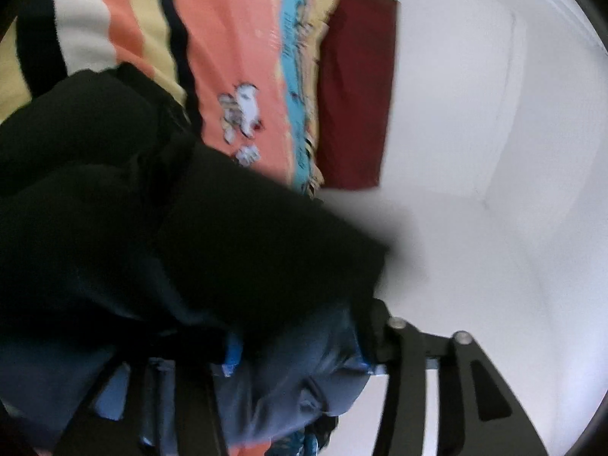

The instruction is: Fold large clothes

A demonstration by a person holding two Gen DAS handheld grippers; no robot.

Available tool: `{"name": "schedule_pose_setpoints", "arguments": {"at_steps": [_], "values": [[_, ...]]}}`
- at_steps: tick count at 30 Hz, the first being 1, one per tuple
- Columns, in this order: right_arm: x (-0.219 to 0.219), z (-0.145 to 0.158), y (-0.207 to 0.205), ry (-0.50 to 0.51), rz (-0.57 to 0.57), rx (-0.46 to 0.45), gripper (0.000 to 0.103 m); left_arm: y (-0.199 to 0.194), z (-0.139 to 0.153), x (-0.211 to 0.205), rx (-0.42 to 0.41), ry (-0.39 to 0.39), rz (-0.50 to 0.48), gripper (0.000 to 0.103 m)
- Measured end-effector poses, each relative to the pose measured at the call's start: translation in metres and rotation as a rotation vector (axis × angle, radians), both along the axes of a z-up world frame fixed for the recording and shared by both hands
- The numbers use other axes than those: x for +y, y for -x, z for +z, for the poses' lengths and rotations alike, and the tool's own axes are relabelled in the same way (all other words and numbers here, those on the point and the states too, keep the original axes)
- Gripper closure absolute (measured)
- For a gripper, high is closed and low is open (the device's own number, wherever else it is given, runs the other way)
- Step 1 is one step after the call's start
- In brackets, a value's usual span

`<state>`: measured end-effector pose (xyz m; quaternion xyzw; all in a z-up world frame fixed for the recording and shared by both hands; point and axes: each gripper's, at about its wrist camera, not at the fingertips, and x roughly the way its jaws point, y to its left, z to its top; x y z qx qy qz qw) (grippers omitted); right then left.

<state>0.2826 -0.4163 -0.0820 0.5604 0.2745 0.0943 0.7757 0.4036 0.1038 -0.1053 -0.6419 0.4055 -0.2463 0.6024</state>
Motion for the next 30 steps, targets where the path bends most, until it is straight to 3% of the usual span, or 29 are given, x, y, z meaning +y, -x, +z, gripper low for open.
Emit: {"name": "schedule_pose_setpoints", "arguments": {"at_steps": [3,6,8,11,14,17,20,25,28,30], "values": [[-0.006,-0.009,-0.02,0.066,-0.064,0.027,0.013,-0.028,-0.032,0.005,0.071,-0.033,0.069,0.055],[-0.017,-0.029,-0.04,0.195,-0.117,0.122,0.011,-0.043,-0.058,0.007,0.076,0.011,0.075,0.055],[-0.021,-0.045,-0.048,0.244,-0.119,0.172,0.011,-0.048,-0.058,0.005,0.039,-0.011,0.05,0.055],[-0.024,-0.074,-0.054,0.223,-0.114,0.204,0.011,-0.06,-0.057,-0.002,-0.008,-0.061,0.014,0.055],[-0.022,-0.08,-0.053,0.232,-0.133,0.195,0.011,-0.06,-0.057,-0.004,-0.02,-0.084,0.009,0.055],[-0.018,-0.066,-0.051,0.274,-0.14,0.174,0.011,-0.052,-0.048,-0.001,-0.045,-0.122,-0.007,0.055],[-0.013,-0.039,-0.04,0.381,-0.144,0.121,0.011,-0.039,-0.03,0.001,-0.094,-0.21,-0.037,0.054],[0.002,0.015,-0.014,0.552,-0.133,0.028,0.011,-0.024,0.019,0.004,-0.221,-0.405,-0.075,0.054],[0.025,0.044,0.008,0.663,-0.098,-0.032,0.011,0.004,0.052,0.01,-0.301,-0.514,-0.088,0.054],[0.045,0.053,0.024,0.728,-0.066,-0.066,0.011,0.033,0.073,0.006,-0.36,-0.63,-0.118,0.052]]}}
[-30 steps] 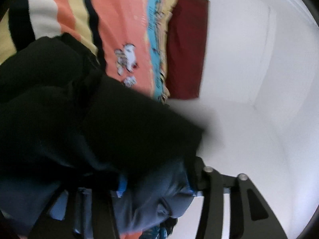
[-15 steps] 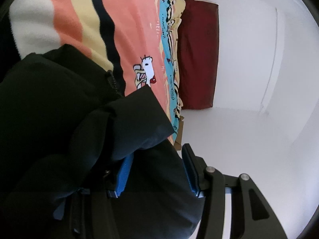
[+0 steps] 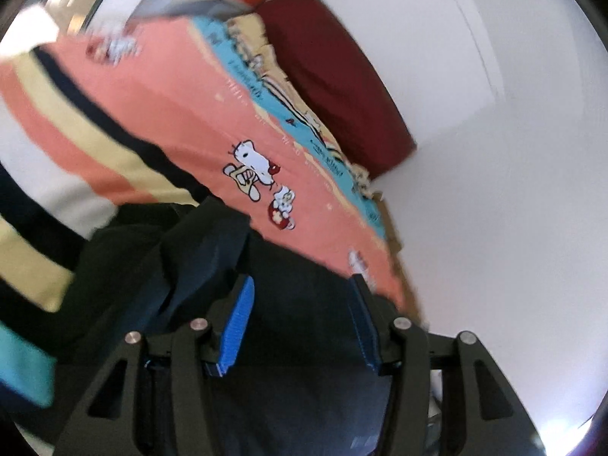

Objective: Fold large clothes
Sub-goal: 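Lower the folded jacket onto the bed and open both grippers, then grasp the end of the folded black jacket with both grippers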

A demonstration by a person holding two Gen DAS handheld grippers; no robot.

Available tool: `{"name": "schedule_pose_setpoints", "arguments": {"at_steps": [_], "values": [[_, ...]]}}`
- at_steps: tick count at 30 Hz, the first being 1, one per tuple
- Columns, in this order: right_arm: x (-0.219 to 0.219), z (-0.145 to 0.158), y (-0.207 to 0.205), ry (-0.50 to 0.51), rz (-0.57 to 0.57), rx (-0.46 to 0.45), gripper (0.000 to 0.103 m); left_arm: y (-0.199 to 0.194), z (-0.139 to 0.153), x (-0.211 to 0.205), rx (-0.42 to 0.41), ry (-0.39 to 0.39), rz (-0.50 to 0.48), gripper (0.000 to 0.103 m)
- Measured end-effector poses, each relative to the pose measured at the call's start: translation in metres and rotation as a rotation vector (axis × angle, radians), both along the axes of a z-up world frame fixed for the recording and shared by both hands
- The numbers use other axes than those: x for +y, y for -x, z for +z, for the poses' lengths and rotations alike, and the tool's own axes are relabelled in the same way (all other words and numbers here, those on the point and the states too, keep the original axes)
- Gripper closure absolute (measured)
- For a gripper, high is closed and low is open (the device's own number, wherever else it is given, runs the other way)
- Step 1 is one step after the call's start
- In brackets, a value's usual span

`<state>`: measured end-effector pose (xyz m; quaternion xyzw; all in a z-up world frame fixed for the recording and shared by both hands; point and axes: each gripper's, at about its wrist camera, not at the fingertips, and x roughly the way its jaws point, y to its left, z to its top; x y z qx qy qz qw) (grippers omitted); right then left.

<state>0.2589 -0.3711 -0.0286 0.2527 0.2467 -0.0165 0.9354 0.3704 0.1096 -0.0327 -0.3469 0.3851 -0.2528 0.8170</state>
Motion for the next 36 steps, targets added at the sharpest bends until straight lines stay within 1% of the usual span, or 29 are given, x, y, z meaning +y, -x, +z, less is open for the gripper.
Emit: {"name": "schedule_pose_setpoints", "arguments": {"at_steps": [1,3,4,5,8,11,12,14,16,17,20,23,26,28,30,33,36], "values": [[0.015,0.003,0.007,0.04,0.025,-0.002,0.011,0.009,0.004,-0.006,-0.019,-0.051,-0.011,0.05],[0.041,0.001,0.02,0.107,0.061,0.002,0.011,0.043,0.009,-0.018,-0.067,-0.163,-0.042,0.05],[0.049,-0.002,0.024,0.125,0.074,0.006,0.011,0.06,0.008,-0.026,-0.087,-0.218,-0.062,0.049],[0.061,-0.006,0.028,0.146,0.092,0.012,0.01,0.079,0.007,-0.03,-0.107,-0.249,-0.082,0.049],[0.097,-0.022,0.037,0.205,0.139,0.024,0.011,0.112,-0.006,-0.059,-0.158,-0.299,-0.162,0.049],[0.125,-0.037,0.037,0.266,0.189,0.028,0.011,0.118,-0.017,-0.093,-0.192,-0.347,-0.227,0.049],[0.135,-0.042,0.032,0.298,0.214,0.034,0.011,0.115,-0.021,-0.107,-0.211,-0.394,-0.243,0.049],[0.148,-0.052,0.021,0.354,0.237,0.044,0.01,0.103,-0.023,-0.125,-0.248,-0.455,-0.249,0.047],[0.149,-0.054,0.007,0.364,0.24,0.04,0.004,0.088,-0.02,-0.136,-0.265,-0.479,-0.249,0.043],[0.147,-0.053,-0.001,0.366,0.238,0.036,0.004,0.074,-0.018,-0.145,-0.274,-0.509,-0.258,0.042],[0.14,-0.05,-0.031,0.364,0.238,0.055,0.003,0.044,-0.017,-0.162,-0.252,-0.549,-0.277,0.038],[0.133,-0.048,-0.062,0.372,0.242,0.093,0.003,0.014,-0.019,-0.178,-0.235,-0.593,-0.272,0.037],[0.127,-0.045,-0.09,0.377,0.253,0.141,0.002,-0.012,-0.024,-0.195,-0.226,-0.659,-0.283,0.036],[0.121,-0.047,-0.11,0.36,0.262,0.178,0.002,-0.031,-0.029,-0.203,-0.187,-0.682,-0.289,0.035],[0.113,-0.05,-0.127,0.338,0.262,0.213,0.002,-0.056,-0.032,-0.207,-0.144,-0.686,-0.291,0.034],[0.105,-0.054,-0.155,0.312,0.26,0.261,0.002,-0.099,-0.043,-0.208,-0.08,-0.679,-0.298,0.031],[0.096,-0.061,-0.179,0.283,0.261,0.307,0.002,-0.125,-0.053,-0.209,-0.019,-0.658,-0.301,0.029]]}}
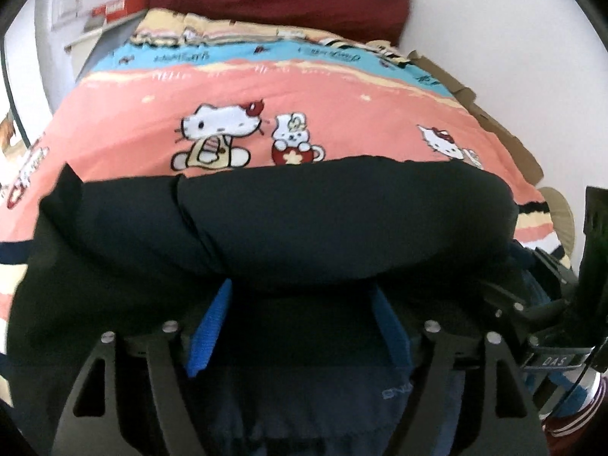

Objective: Fold large clothes
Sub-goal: 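Grasp the end of the folded black jacket with both grippers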

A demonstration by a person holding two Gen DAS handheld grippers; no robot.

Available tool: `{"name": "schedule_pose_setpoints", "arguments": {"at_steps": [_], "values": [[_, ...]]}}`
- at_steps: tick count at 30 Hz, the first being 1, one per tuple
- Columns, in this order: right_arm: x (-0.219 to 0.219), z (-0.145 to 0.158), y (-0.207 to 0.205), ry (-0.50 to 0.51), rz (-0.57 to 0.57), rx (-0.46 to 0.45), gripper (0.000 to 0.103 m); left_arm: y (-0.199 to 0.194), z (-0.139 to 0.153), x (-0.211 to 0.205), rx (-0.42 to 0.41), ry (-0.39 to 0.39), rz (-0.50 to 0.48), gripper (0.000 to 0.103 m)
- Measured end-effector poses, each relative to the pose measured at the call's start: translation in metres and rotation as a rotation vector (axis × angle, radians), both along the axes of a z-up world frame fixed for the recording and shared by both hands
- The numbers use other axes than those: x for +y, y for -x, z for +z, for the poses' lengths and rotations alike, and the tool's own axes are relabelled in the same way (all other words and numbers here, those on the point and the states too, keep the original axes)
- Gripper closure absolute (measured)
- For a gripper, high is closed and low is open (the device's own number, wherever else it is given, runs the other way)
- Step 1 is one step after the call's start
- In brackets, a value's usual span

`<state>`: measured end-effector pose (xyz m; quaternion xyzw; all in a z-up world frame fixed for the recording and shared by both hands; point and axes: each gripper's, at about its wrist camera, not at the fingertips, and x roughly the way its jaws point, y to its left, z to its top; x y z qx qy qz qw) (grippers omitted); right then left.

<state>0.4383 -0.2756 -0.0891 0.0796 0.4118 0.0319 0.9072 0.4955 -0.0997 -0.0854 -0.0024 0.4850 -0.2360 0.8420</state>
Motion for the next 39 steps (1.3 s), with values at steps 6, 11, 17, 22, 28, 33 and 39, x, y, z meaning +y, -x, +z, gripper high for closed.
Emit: {"name": "schedule_pose_setpoints", "arguments": {"at_steps": [6,11,17,22,28,33,39], "values": [[-0.002,-0.023,-0.031,-0.01,-0.008,0.077,0.0,-0.025,-0.02,-0.007,0.036,-0.011,0.029,0.028],[-0.001,-0.03,-0.043,0.009,-0.016,0.105,0.0,-0.031,-0.023,-0.015,0.046,-0.073,0.034,0.027],[-0.014,-0.018,-0.05,-0.002,-0.014,0.125,0.0,-0.045,-0.01,-0.005,0.055,-0.119,0.057,0.027],[-0.016,-0.022,-0.066,-0.017,-0.024,0.132,0.0,-0.056,-0.021,-0.003,0.056,-0.107,0.082,0.026],[-0.019,-0.04,-0.071,-0.048,-0.023,0.141,0.0,-0.054,-0.033,-0.004,0.036,-0.1,0.106,0.025],[-0.019,-0.041,-0.069,-0.048,-0.028,0.157,0.0,-0.053,-0.025,-0.008,0.059,-0.139,0.098,0.025],[-0.038,-0.018,-0.06,-0.078,-0.045,0.134,0.0,-0.063,-0.013,0.024,0.061,-0.153,0.153,0.025]]}}
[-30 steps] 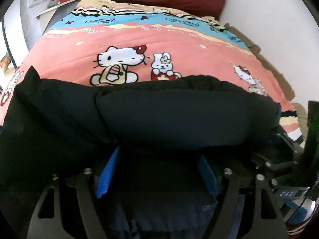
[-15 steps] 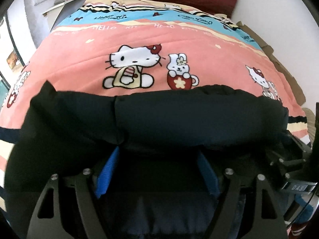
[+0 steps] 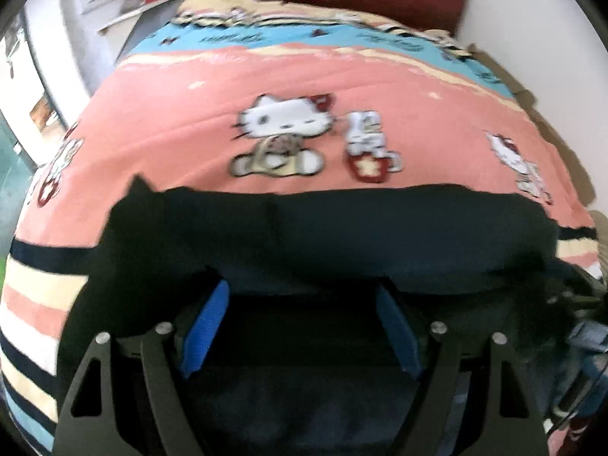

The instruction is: Fold large clothes

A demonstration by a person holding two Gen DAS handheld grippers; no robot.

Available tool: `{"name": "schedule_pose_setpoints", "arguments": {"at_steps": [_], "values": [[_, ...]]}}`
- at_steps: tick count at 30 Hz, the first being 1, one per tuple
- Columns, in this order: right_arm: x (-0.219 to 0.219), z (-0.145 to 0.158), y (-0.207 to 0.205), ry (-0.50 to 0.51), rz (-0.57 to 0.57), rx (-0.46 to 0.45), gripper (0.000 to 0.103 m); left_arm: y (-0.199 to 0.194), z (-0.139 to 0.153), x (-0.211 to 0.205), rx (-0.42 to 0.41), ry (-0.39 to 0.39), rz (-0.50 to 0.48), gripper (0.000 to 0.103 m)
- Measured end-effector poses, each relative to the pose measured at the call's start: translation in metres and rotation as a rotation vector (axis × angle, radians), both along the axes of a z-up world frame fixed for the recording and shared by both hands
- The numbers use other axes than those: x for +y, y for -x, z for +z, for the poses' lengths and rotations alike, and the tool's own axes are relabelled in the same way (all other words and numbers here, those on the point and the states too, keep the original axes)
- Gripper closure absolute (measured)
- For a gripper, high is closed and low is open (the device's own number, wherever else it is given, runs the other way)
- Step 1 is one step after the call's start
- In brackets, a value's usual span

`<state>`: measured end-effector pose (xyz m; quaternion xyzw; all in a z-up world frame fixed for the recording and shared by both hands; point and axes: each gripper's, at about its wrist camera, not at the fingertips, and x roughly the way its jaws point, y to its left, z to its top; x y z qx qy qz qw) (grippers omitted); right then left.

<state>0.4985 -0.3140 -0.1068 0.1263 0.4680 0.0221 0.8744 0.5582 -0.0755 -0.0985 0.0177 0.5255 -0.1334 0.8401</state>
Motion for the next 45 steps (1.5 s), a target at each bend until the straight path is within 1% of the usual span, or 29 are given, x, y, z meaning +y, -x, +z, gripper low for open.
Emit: {"name": "schedule_pose_setpoints", "arguments": {"at_steps": [2,3,7,10,12,14,17,19,20,21,23,24,26,29,30,31,32,33,36,38,40,43,44,45], "values": [[-0.01,-0.005,-0.004,-0.027,-0.018,0.009,0.0,-0.009,-0.008,0.009,0.023,0.051,0.03,0.025],[-0.013,-0.009,-0.007,-0.037,-0.028,0.008,0.0,-0.012,-0.011,0.01,0.026,0.061,0.041,0.025],[-0.013,-0.027,-0.021,-0.052,-0.041,0.02,0.0,-0.018,-0.025,0.0,0.003,0.023,0.054,0.022],[-0.016,-0.034,-0.026,-0.071,-0.049,0.021,0.0,-0.022,-0.028,0.001,0.013,0.031,0.058,0.021],[-0.017,-0.035,-0.027,-0.08,-0.048,0.027,0.0,-0.02,-0.024,0.004,0.026,0.035,0.053,0.021],[-0.018,-0.03,-0.025,-0.088,-0.043,0.041,0.0,-0.018,-0.019,0.008,0.038,0.046,0.05,0.021],[-0.023,-0.019,-0.016,-0.101,-0.039,0.043,0.0,-0.013,-0.006,0.023,0.059,0.076,0.081,0.022],[-0.031,-0.01,-0.005,-0.094,-0.066,0.035,0.0,-0.009,0.002,0.04,0.075,0.124,0.11,0.022],[-0.037,-0.006,0.002,-0.097,-0.082,0.027,0.0,-0.008,0.001,0.046,0.087,0.133,0.118,0.022],[-0.042,-0.003,0.008,-0.107,-0.085,0.022,0.0,-0.008,-0.001,0.05,0.095,0.126,0.124,0.022],[-0.05,-0.007,0.014,-0.089,-0.095,0.04,0.0,-0.01,-0.01,0.056,0.104,0.086,0.143,0.022],[-0.054,-0.014,0.015,-0.081,-0.104,0.066,0.0,-0.012,-0.016,0.061,0.119,0.087,0.154,0.021],[-0.063,-0.026,0.017,-0.107,-0.122,0.094,0.0,-0.012,-0.017,0.069,0.132,0.115,0.186,0.021],[-0.07,-0.03,0.021,-0.1,-0.177,0.105,0.001,-0.007,-0.006,0.076,0.101,0.096,0.194,0.022],[-0.071,-0.028,0.022,-0.088,-0.184,0.099,0.001,-0.001,0.003,0.08,0.069,0.09,0.19,0.022],[-0.07,-0.021,0.026,-0.055,-0.191,0.079,0.001,0.003,0.009,0.082,0.051,0.084,0.19,0.022],[-0.069,-0.014,0.03,-0.031,-0.191,0.062,0.001,0.01,0.017,0.084,0.016,0.076,0.188,0.022],[-0.066,-0.005,0.035,-0.005,-0.187,0.036,0.001,0.022,0.029,0.086,-0.038,0.075,0.177,0.022],[-0.058,0.017,0.052,0.015,-0.163,-0.034,0.001,0.048,0.043,0.087,-0.118,0.076,0.157,0.022],[-0.047,0.028,0.064,0.009,-0.13,-0.07,0.001,0.068,0.042,0.086,-0.151,0.096,0.14,0.022],[-0.035,0.031,0.075,0.02,-0.098,-0.088,0.001,0.08,0.035,0.083,-0.163,0.102,0.132,0.022],[-0.023,0.017,0.082,0.034,-0.066,-0.078,0.001,0.09,0.013,0.082,-0.154,0.077,0.133,0.022],[-0.023,0.01,0.083,0.023,-0.066,-0.064,0.001,0.093,0.007,0.082,-0.159,0.073,0.131,0.021],[-0.028,0.001,0.085,-0.01,-0.073,-0.048,0.0,0.096,0.004,0.083,-0.173,0.072,0.13,0.021]]}}
